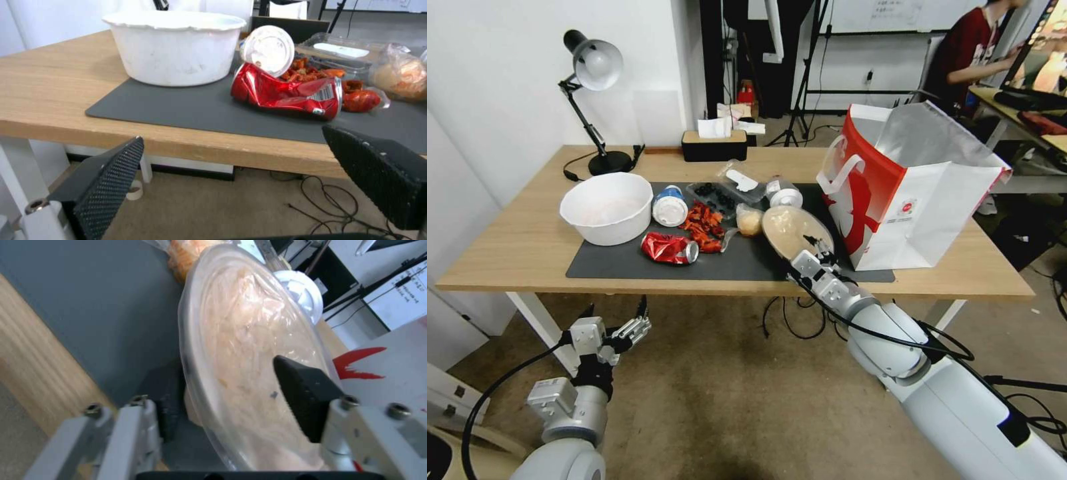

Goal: Pick up the trash from the table and place it into the takeout bag.

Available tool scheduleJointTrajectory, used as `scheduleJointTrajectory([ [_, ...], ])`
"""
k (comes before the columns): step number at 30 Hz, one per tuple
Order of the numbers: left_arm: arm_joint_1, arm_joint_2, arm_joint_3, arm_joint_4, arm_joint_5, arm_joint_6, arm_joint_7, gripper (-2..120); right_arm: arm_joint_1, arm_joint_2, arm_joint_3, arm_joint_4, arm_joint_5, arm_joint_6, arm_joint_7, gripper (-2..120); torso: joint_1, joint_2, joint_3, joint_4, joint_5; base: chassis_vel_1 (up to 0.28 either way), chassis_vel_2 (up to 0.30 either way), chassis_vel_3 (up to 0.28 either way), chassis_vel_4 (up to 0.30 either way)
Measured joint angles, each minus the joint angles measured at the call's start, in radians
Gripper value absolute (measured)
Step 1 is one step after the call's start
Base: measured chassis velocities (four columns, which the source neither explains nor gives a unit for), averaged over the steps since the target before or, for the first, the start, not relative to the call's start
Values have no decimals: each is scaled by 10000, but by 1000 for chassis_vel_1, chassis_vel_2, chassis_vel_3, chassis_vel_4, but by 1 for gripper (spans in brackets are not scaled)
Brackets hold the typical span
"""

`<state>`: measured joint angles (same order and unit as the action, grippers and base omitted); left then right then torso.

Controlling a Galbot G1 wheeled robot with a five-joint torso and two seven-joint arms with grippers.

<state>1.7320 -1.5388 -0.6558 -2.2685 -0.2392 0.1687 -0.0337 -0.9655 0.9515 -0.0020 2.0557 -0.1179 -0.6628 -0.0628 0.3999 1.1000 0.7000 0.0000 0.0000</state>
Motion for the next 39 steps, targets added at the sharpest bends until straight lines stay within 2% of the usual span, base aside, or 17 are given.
scheduleJointTrajectory([
  [4, -76, 19, -1, 23, -19, -8, -26, 100, -10, 17, 46, 3, 102, -11, 73, 32, 1, 0, 0, 0, 0, 0, 0, 0, 0],
  [5, -76, 19, -1, 23, -19, -8, -26, 100, -10, 17, 46, 3, 102, -11, 73, 32, 1, 0, 0, 0, 0, 0, 0, 0, 0],
  [8, -101, 31, -4, 42, -26, -8, -41, 100, 1, 1, 54, 26, 345, -38, 153, 21, 0, 0, 0, 0, 0, 0, 0, 0, 0],
  [9, -103, 32, -4, 56, -28, -8, -42, 100, 1, 0, 61, 28, 463, -47, 203, 14, 1, -1, 0, 0, -1, 0, 0, 0, 0],
  [11, -104, 33, -4, 62, -29, -9, -43, 100, 1, 0, 73, 28, 531, -49, 225, 13, 1, 0, 0, 0, 0, 0, 0, 0, 0],
  [14, -107, 34, 1, 92, -30, -14, -44, 100, -27, 11, 140, 39, 886, -42, 416, 0, 0, 0, 0, 0, 0, 0, 0, 0, 0],
  [16, -108, 35, 1, 94, -29, -13, -44, 100, -28, 12, 141, 40, 902, -41, 423, 0, 0, 0, 0, 0, 0, 0, 0, 0, 0],
  [19, -122, 48, 3, 104, -34, -14, -41, 100, -62, -12, 302, 280, 1853, 137, 561, 0, 1, 0, 0, 0, 1, 0, 0, 0, 0],
  [22, -142, 60, -6, 104, -46, -13, -33, 100, -153, -217, 631, 754, 3363, 513, 420, 0, 1, 0, 0, 1, 0, 0, 0, 0, 0],
  [23, -142, 60, -6, 104, -46, -13, -33, 100, -153, -217, 631, 754, 3363, 513, 420, 0, 1, 0, 0, 1, 0, 0, 0, 0, 0],
  [27, -152, 87, -45, 104, -75, -12, -33, 100, -438, -506, 1266, 1476, 5592, 1628, 73, 0, 2, 0, 0, -1, 0, 0, 0, 0, 0],
  [28, -152, 87, -45, 104, -75, -12, -33, 100, -438, -506, 1266, 1476, 5592, 1628, 73, 0, 2, 0, 0, -1, 0, 0, 0, 0, 0],
  [31, -149, 104, -53, 104, -99, -32, -59, 100, -314, -596, 1665, 1603, 6661, 3369, -134, 0, 2, 0, 0, -1, 1, 0, 0, 0, 0],
  [33, -143, 105, -53, 106, -107, -40, -64, 100, -204, -603, 1758, 1612, 6863, 3704, -119, 0, 2, 0, 0, -1, 0, 0, 0, 0, 0],
  [35, -137, 102, -42, 110, -118, -71, -76, 100, 272, -607, 2113, 1641, 7703, 4393, 515, 0, 2, 0, 0, 2, 1, 0, 0, 0, 0],
  [36, -137, 102, -42, 110, -118, -71, -76, 100, 272, -607, 2113, 1641, 7703, 4393, 515, 0, 2, 0, 0, 2, 1, 0, 0, 0, 0],
  [39, -124, 100, -69, 85, -57, -127, 40, 100, 833, -728, 2709, 1521, 8734, 4640, 1414, 0, 3, 0, 0, 2, 1, 0, 0, 0, 0],
])
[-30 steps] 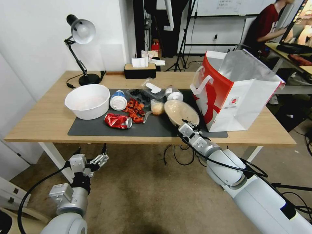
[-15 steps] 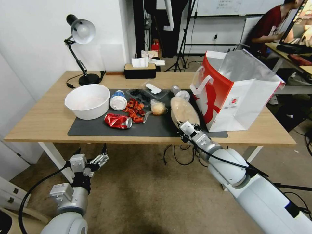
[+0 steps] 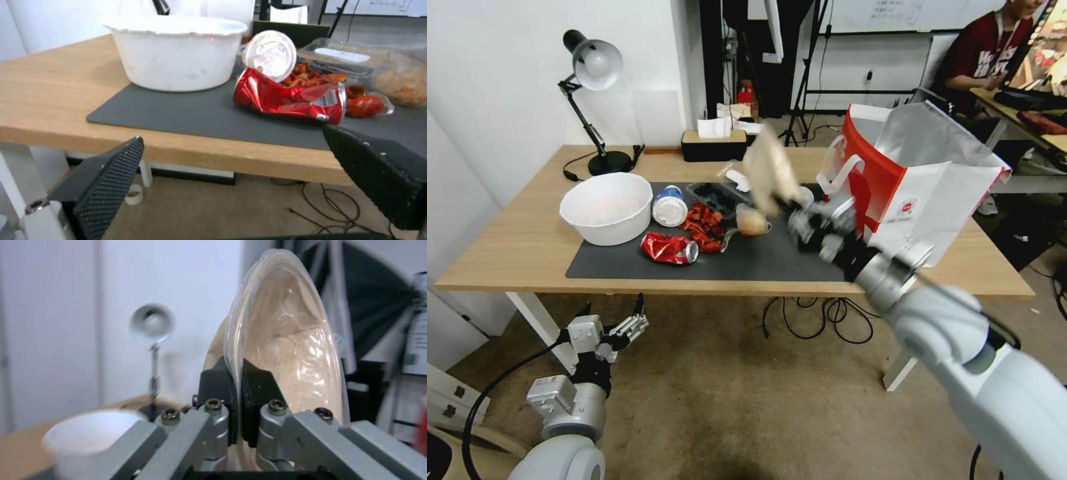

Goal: Pick up the trash from the table and place it into the takeout bag.

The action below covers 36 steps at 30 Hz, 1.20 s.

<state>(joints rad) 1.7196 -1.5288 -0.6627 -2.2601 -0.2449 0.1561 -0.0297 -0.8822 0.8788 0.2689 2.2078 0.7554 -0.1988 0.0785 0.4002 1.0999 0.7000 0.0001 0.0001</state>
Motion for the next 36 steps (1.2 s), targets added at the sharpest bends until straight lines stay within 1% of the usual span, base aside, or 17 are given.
scheduleJointTrajectory([
  [1, 6, 1, -11, -20, 19, -28, 26, 100, 168, -89, 191, -78, 386, -57, 263, 0, 0, 0, 0, -1, 2, 0, 0, 0, 0],
  [2, 6, 1, -11, -20, 19, -28, 26, 100, 168, -89, 191, -78, 386, -57, 263, 0, 0, 0, 0, -1, 2, 0, 0, 0, 0],
  [4, 9, 10, -51, -22, 19, -228, 73, 100, 596, -308, 464, -348, 1242, -235, 945, 0, 0, 0, 0, -3, 0, 0, 0, 0, 0],
  [6, 6, 22, -115, 27, 19, -370, 172, 100, 996, -531, 666, -718, 1792, -371, 1393, 0, 0, 0, 0, -1, -1, 0, 0, 0, 0],
  [10, 36, 14, -161, 31, 17, -374, 395, 100, 1413, -711, 805, -1223, 1896, -443, 1752, 0, 0, 0, 0, -1, 0, 0, 0, 0, 0],
  [18, 0, -16, -161, 35, -26, -365, 413, 100, 1569, -749, 842, -1661, 1620, -682, 2519, 0, -1, 0, 0, -2, 0, 0, 0, 0, 0],
  [20, 2, -16, -157, 35, -35, -364, 409, 100, 1553, -742, 842, -1689, 1541, -681, 2552, 0, -1, 0, 1, -1, 0, 0, 0, 0, 0],
  [23, 18, -16, -142, 32, -63, -356, 407, 100, 1505, -714, 846, -1703, 1442, -675, 2626, 14, -1, 0, 0, -1, -1, 0, 0, 0, 0],
  [24, 18, -16, -142, 32, -63, -356, 407, 100, 1505, -714, 846, -1703, 1442, -675, 2626, 14, -1, 0, 0, -1, -1, 0, 0, 0, 0],
  [27, 18, -9, -141, 21, -67, -352, 395, 100, 1487, -716, 856, -1699, 1438, -740, 2719, 28, 0, 0, 0, -1, -1, 0, 0, 0, 0],
  [28, 18, -9, -141, 21, -67, -352, 395, 100, 1487, -716, 856, -1699, 1438, -740, 2719, 28, 0, 0, 0, -1, -1, 0, 0, 0, 0],
  [29, 20, -8, -141, 16, -68, -351, 393, 100, 1478, -722, 858, -1686, 1437, -779, 2759, 32, -1, 0, 0, -2, -1, 0, 0, 0, 0],
  [31, 26, -12, -138, 10, -67, -352, 377, 100, 1463, -737, 869, -1657, 1435, -844, 2791, 43, -1, 0, 0, -2, -2, 0, 0, 0, 0],
  [32, 30, -13, -139, 6, -67, -354, 371, 100, 1459, -742, 870, -1643, 1434, -858, 2782, 46, -1, 1, 0, -2, -1, 0, 0, 0, 0],
  [33, 30, -13, -139, 6, -67, -354, 371, 100, 1459, -742, 870, -1643, 1434, -858, 2782, 46, -1, 1, 0, -2, -1, 0, 0, 0, 0],
  [35, 37, -13, -144, -20, -67, -355, 367, 100, 1424, -747, 878, -1593, 1438, -881, 2652, 57, -3, 0, 0, -1, -2, 0, 0, 0, 0],
  [36, 38, -13, -150, -30, -67, -355, 366, 100, 1396, -747, 885, -1551, 1462, -881, 2566, 60, -2, 0, 0, -1, -1, 0, 0, 0, 0],
])
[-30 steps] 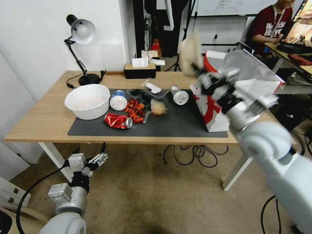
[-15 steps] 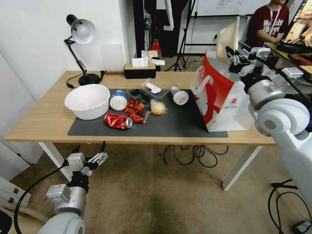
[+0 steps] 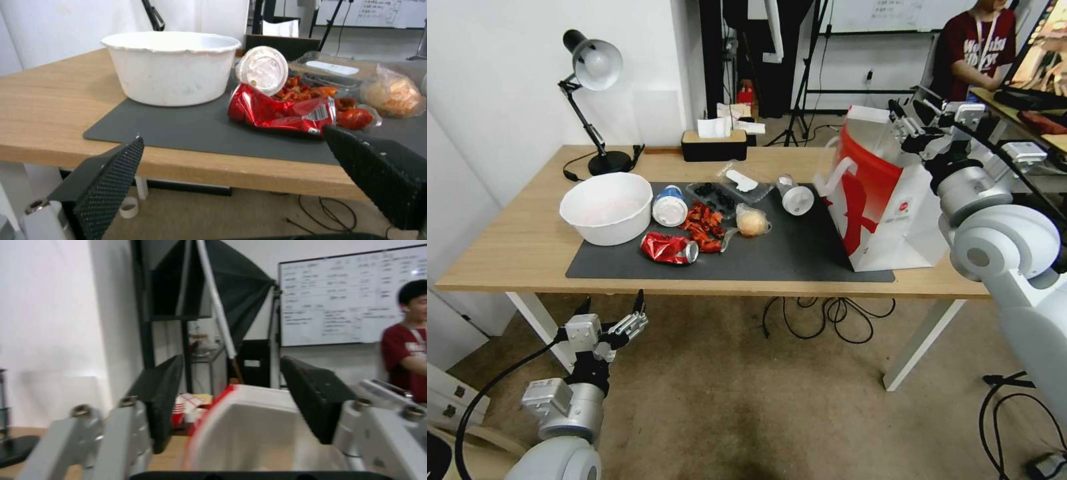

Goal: Pick up the trash from the table and place it into the takeout bag.

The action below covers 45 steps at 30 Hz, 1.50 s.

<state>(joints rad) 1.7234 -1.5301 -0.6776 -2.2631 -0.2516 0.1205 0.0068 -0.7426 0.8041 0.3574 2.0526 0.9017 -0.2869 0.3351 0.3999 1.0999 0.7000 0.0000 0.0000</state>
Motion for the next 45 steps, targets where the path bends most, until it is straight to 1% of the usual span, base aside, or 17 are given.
scheduleJointTrajectory([
  [1, 0, 0, 0, 0, 0, 0, 0, 100, 0, 0, 0, 0, 0, 0, 0, 60, 0, 0, 0, 0, 0, 0, 0, 0, 0],
  [3, -3, 10, -33, -35, -4, 0, -1, 100, -182, 2, 19, 234, 200, 121, -510, 71, -1, 0, 0, 0, 0, 0, 0, 0, 0],
  [4, -3, 10, -33, -35, -4, 0, -1, 100, -182, 2, 19, 234, 200, 121, -510, 71, -1, 0, 0, 0, 0, 0, 0, 0, 0],
  [6, -4, 29, -57, -53, -35, 0, -2, 100, -432, 30, 26, 520, 508, 471, -1190, 84, -1, 0, 0, 1, -1, 0, 0, 0, 0],
  [7, -4, 29, -57, -53, -35, 0, -2, 100, -432, 30, 26, 520, 508, 471, -1190, 84, -1, 0, 0, 1, -1, 0, 0, 0, 0],
  [10, 6, 72, -129, -88, -126, -1, -6, 100, -1054, 37, 95, 938, 499, 849, -2007, 97, -1, 0, -1, 2, -2, 0, 0, 0, 0],
  [17, 34, 178, -209, -145, -434, -34, 10, 100, -2821, 191, 179, 1641, -173, 1695, -2557, 100, -1, 1, -1, 0, -3, 0, 0, 0, 0],
  [18, 46, 218, -223, -173, -579, -34, 46, 100, -3663, 488, 132, 1822, -859, 2299, -2554, 100, -1, 1, -2, 1, -1, 0, 0, 0, 0],
  [19, 46, 218, -223, -173, -579, -34, 46, 100, -3663, 488, 132, 1822, -859, 2299, -2554, 100, -1, 1, -2, 1, -1, 0, 0, 0, 0],
  [21, 52, 283, -309, -122, -608, -153, 292, 100, -5320, 1345, 81, 1954, -2274, 3297, -2347, 100, -2, 2, -2, -3, 3, 0, 0, 0, 0],
  [22, 52, 283, -309, -122, -608, -153, 292, 100, -5320, 1345, 81, 1954, -2274, 3297, -2347, 100, -2, 2, -2, -3, 3, 0, 0, 0, 0],
  [23, 58, 319, -346, -18, -584, -299, 461, 100, -5931, 1754, 46, 1930, -2776, 3645, -2217, 100, -1, 2, -2, -2, -4, 0, 0, 0, 0],
  [26, 121, 370, -435, 213, -459, -579, 716, 100, -7544, 2770, -150, 1471, -4128, 4957, -1863, 100, -1, 2, -2, 0, -2, 0, 0, 0, 0],
  [28, 129, 370, -444, 241, -457, -598, 723, 100, -7743, 2872, -172, 1377, -4281, 5144, -1831, 100, -2, 2, -2, 1, -4, 0, 0, 0, 0],
  [30, 161, 362, -470, 445, -450, -731, 774, 100, -8778, 3333, -347, 623, -4982, 6319, -1513, 100, -3, 3, -2, -4, -1, 0, 0, 0, 0],
  [34, 151, 342, -475, 766, -499, -1174, 1142, 100, -9312, 3652, -474, -224, -5772, 7325, -1094, 100, -1, 2, -2, 1, 1, 0, 0, 0, 0],
  [45, 117, 259, -565, 1349, -665, -1793, 1655, 100, -9379, 3645, -876, -648, -6145, 6940, -1023, 100, 1, 0, -1, 2, 0, 0, 0, 0, 0],
])
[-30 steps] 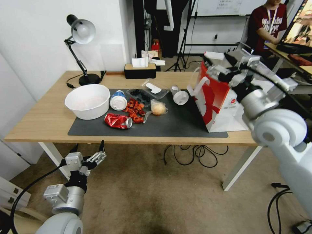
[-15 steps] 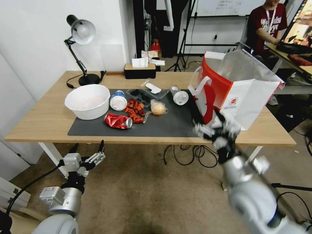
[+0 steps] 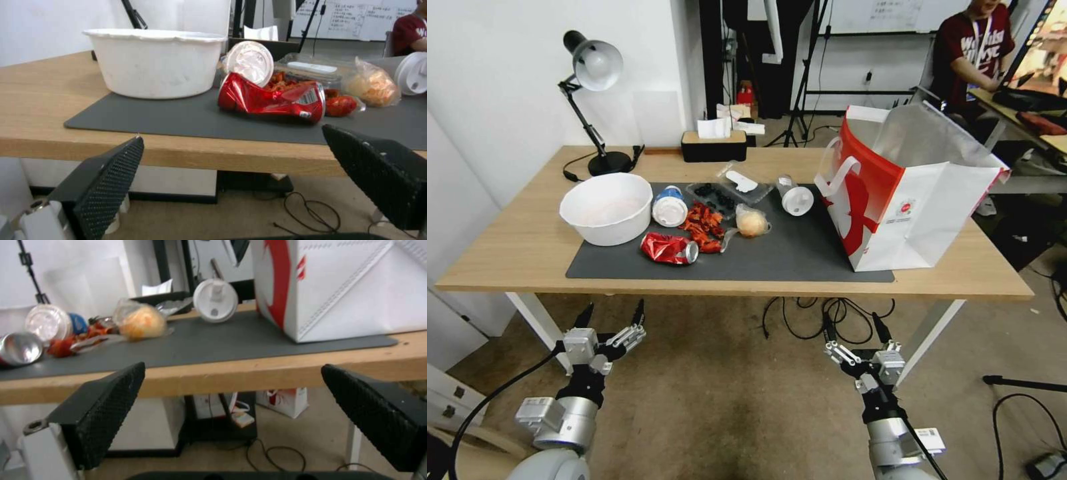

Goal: Pick up the trash from the table and place it into the takeout bag.

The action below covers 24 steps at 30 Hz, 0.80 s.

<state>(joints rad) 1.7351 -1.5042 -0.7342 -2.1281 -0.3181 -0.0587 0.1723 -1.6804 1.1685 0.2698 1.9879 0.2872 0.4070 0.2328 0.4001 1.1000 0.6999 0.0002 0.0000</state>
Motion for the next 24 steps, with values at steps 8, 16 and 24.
scheduleJointTrajectory([
  [8, -87, 70, -3, 158, -408, -48, 104, 100, 114, -19, -127, -81, -53, -291, -136, 100, 0, 0, 1, -1, 1, 0, 0, 0, 0],
  [16, -231, 162, 5, 310, -411, -24, 106, 100, 206, -28, -71, 8, -52, -529, -131, 100, 0, 0, 1, -2, 0, 0, 0, 0, 0],
  [24, -261, 153, 30, 358, -401, 64, 106, 100, 262, -70, -97, 96, 10, -701, -109, 100, 0, 0, 1, -2, 0, 0, 0, 0, 0],
])
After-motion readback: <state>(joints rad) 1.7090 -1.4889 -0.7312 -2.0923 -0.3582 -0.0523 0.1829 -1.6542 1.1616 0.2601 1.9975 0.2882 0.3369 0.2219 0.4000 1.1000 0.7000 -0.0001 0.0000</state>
